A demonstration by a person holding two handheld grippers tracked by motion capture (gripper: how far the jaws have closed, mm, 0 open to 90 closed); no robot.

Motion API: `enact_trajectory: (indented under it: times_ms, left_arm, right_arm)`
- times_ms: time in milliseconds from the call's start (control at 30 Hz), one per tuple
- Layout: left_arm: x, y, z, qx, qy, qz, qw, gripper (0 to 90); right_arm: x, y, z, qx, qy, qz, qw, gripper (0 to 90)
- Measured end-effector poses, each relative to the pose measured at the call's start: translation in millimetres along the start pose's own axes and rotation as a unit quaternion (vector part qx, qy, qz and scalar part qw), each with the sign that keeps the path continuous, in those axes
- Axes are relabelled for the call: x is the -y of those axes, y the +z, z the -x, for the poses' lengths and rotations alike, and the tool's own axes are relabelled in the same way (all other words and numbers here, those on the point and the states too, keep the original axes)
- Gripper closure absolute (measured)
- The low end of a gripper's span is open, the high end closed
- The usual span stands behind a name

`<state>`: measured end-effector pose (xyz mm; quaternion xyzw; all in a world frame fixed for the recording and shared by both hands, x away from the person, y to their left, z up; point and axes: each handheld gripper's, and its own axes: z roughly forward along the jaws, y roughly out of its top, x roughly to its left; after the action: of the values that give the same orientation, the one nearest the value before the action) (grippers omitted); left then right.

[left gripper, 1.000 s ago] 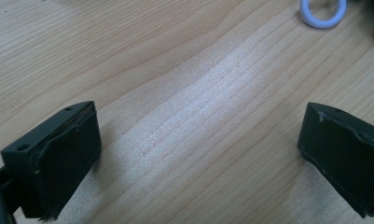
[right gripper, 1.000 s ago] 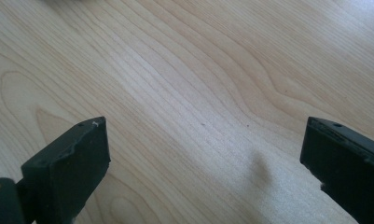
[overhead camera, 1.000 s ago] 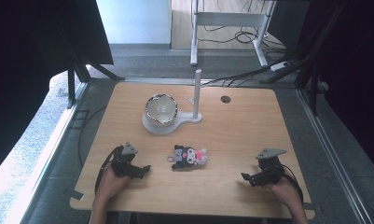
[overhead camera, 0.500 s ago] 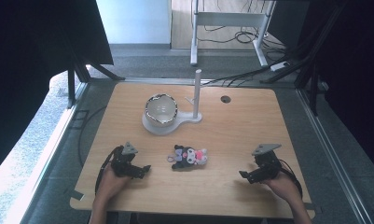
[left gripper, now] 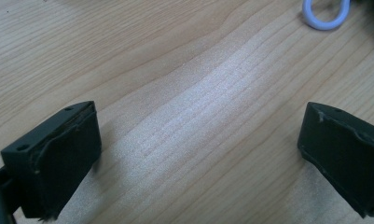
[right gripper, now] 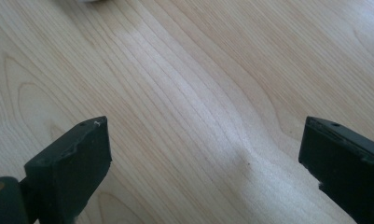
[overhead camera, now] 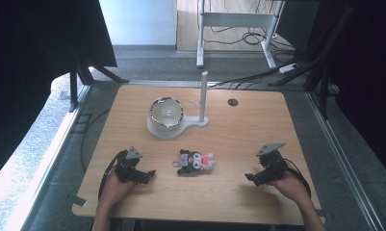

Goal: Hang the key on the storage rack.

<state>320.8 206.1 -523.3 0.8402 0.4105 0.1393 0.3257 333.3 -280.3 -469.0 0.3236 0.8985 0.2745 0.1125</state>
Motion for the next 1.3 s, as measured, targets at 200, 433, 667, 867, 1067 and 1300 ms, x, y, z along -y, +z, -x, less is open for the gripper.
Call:
enact_trajectory:
  times_ms: [200, 433, 667, 867, 1067, 1300]
  left_arm:
    - [-0.3, 0.2, 0.1, -0.001, -0.002, 0.0, 1.0, 0.0]
    - [-0.4, 0.2, 0.1, -0.001, -0.001, 0.0, 1.0, 0.0]
    - [-0.3, 0.4, 0.3, -0.001, -0.002, 0.001, 1.0, 0.0]
    - [-0.5, 0.4, 0.1, -0.001, -0.002, 0.0, 1.0, 0.0]
    - [-0.8, 0.6, 0.2, -0.002, -0.003, 0.0, 1.0, 0.0]
    - [-1.0, 0.5, 0.0, -0.002, -0.002, -0.002, 1.0, 0.0]
  right_arm:
    - [-8.2, 1.6, 0.6, -0.007, -0.01, -0.006, 0.9999, 2.7]
    - [-17.8, 4.3, 0.9, -0.013, -0.019, -0.011, 0.9997, 3.0]
    - [-28.7, 7.8, 0.0, -0.019, -0.03, -0.017, 0.9992, 3.5]
    - [-37.4, 11.3, -1.1, -0.024, -0.038, -0.024, 0.9987, 3.9]
    - [-47.3, 14.5, -3.6, -0.03, -0.049, -0.033, 0.9978, 4.2]
    - [-59.5, 21.8, -8.1, -0.038, -0.068, -0.05, 0.9957, 4.4]
